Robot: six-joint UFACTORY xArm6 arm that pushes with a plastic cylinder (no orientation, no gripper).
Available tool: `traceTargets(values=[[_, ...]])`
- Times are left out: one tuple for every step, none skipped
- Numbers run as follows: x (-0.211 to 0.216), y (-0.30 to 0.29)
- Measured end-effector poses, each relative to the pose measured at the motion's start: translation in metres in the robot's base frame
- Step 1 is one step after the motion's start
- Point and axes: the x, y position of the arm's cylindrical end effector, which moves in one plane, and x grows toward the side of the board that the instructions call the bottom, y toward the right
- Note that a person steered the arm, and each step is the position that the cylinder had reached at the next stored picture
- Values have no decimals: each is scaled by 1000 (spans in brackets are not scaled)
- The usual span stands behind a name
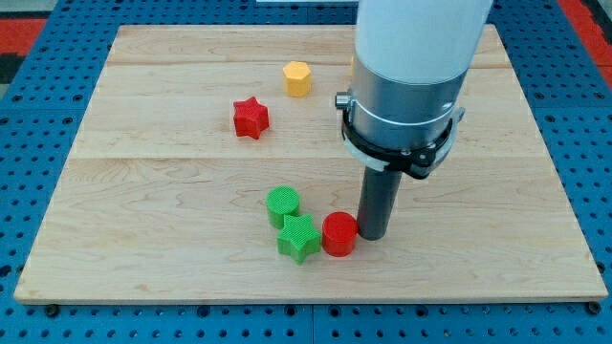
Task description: Push red star below the blue cube
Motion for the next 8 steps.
traceTargets(values=[[2,-1],[-22,6],[-69,16],[-73,-31],[-79,-111],[-113,-191],[-159,-209],[-178,-152]])
